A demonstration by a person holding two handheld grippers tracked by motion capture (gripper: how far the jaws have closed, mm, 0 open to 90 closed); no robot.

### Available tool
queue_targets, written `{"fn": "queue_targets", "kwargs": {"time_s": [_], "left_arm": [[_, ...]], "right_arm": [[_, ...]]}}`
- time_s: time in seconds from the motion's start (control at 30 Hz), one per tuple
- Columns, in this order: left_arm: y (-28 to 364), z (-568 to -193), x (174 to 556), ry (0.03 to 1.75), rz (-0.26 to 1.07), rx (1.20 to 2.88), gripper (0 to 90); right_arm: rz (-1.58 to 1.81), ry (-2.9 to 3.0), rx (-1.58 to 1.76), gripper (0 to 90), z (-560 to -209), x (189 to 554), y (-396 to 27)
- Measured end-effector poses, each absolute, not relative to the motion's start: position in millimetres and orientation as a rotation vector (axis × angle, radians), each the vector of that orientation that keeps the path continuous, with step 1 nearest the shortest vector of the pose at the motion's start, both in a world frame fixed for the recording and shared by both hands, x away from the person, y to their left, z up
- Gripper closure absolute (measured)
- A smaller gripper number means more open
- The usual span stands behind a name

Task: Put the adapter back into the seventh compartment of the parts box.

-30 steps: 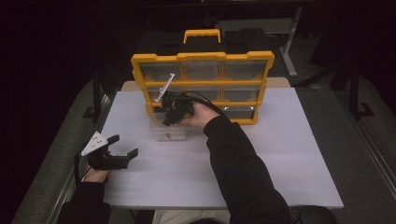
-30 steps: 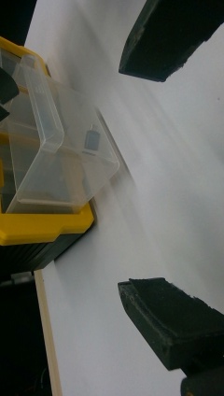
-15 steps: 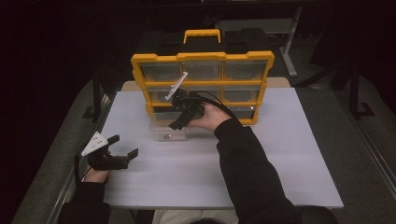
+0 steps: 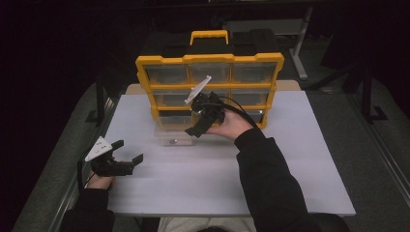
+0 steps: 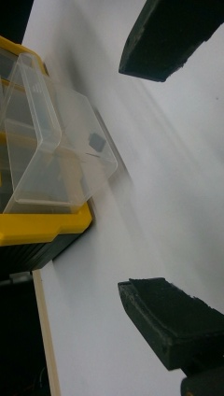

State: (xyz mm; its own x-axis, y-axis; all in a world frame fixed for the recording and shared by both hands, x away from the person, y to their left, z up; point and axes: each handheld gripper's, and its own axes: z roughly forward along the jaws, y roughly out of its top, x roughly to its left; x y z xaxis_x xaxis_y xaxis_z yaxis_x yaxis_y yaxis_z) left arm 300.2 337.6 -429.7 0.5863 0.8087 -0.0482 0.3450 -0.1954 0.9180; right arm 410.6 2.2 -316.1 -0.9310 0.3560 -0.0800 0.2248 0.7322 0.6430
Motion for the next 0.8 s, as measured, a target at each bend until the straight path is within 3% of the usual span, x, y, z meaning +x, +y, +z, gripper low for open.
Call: {"fn": "queue_targets", "kwargs": {"time_s": [0.8], "left_arm": [[337,-430,300,0.95,0.565,1.791,0.0]], "right_arm": [[1.017,2.688,0.539,0.0,-321,394,-46]]}}
